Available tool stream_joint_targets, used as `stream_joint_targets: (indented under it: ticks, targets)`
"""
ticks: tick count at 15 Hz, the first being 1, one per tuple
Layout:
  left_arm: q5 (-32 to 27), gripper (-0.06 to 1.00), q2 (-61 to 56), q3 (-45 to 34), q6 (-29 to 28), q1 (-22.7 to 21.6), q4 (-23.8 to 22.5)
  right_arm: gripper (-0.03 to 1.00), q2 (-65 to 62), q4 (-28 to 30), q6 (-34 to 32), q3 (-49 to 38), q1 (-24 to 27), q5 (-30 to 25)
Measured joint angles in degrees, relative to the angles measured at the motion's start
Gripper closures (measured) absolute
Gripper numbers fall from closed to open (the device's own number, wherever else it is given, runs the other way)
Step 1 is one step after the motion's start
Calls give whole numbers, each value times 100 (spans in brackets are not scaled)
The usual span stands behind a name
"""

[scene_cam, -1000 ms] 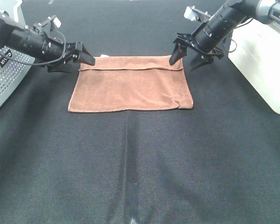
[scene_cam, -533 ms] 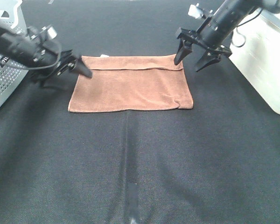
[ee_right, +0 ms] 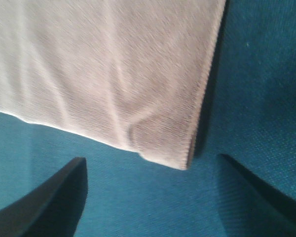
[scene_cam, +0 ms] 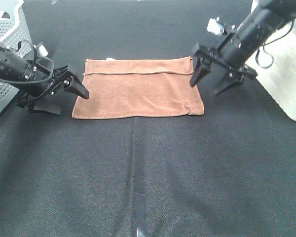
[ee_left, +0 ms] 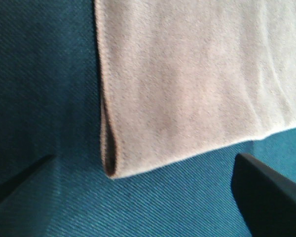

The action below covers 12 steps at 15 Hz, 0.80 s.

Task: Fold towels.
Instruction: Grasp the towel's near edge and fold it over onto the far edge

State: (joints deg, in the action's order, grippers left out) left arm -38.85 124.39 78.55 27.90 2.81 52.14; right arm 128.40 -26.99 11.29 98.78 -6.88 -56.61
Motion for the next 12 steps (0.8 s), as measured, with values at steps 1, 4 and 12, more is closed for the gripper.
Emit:
stream_joint_targets:
  ticks: [1,4,12]
  targets:
    - [74,7,0,0,17,0,0,29,0,40,17,-17,0,46]
    - [229,7,0,0,97,0,0,29,0,195,63,-17,0,115]
    - [642,8,298,103,281,183,29,29,619,-74,481,-17,0,435]
